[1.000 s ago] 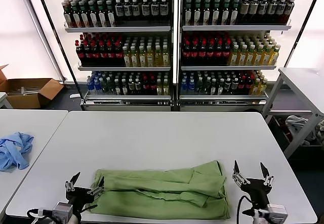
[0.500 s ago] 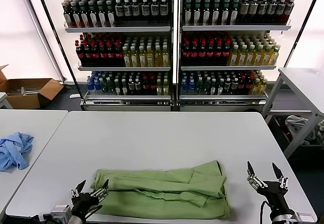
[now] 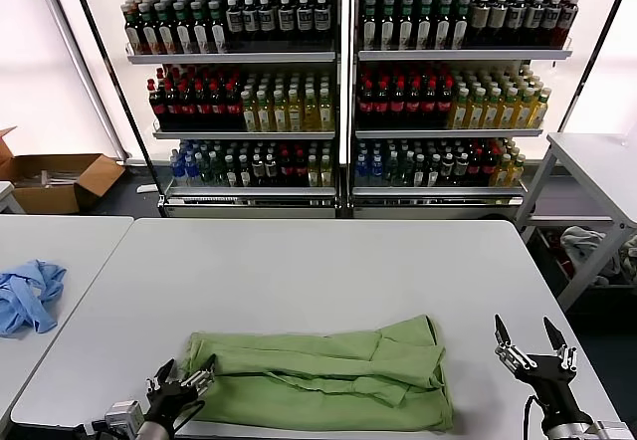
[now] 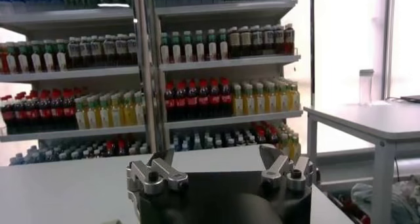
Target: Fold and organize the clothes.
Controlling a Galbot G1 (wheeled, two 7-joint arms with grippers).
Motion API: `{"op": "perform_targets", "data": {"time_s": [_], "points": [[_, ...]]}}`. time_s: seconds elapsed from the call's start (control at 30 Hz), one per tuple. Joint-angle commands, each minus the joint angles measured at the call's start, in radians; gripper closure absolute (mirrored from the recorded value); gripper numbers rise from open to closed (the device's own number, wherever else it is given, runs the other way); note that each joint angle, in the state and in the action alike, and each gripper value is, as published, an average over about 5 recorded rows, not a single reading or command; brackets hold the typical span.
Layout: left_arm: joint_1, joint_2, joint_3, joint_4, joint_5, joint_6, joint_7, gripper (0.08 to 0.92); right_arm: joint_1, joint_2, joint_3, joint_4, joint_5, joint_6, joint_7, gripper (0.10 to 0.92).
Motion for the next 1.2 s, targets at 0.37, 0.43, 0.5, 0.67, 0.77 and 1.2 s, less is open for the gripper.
{"op": "perform_targets", "data": {"time_s": [0.37, 0.43, 0.5, 0.67, 0.77, 1.2], "points": [[0.000, -0.043, 0.120, 0.022, 0.118, -0.124, 0.012, 0.557, 0.020, 0.006, 0.005, -0.004, 0.002, 0.013, -0.015, 0.203], [-0.006, -0.046, 0.130, 0.025, 0.128, -0.142, 0.009, 0.618, 0.024, 0.008, 0.000, -0.006, 0.001, 0.012, -0.014, 0.203], [-0.011, -0.049, 0.135, 0.022, 0.132, -0.150, 0.004, 0.670, 0.030, 0.011, -0.008, -0.009, -0.002, 0.011, -0.014, 0.203], [-0.034, -0.042, 0.095, -0.024, 0.110, -0.148, -0.025, 0.817, 0.046, 0.016, -0.021, -0.006, -0.013, 0.008, -0.013, 0.203], [-0.069, -0.019, 0.002, -0.043, 0.057, -0.125, -0.059, 0.879, 0.057, 0.014, -0.020, 0.002, -0.013, 0.002, -0.011, 0.203], [-0.026, 0.039, -0.628, -0.045, -0.025, 0.056, -0.095, 0.892, 0.081, 0.002, -0.018, 0.023, -0.014, -0.017, -0.001, 0.203]]}}
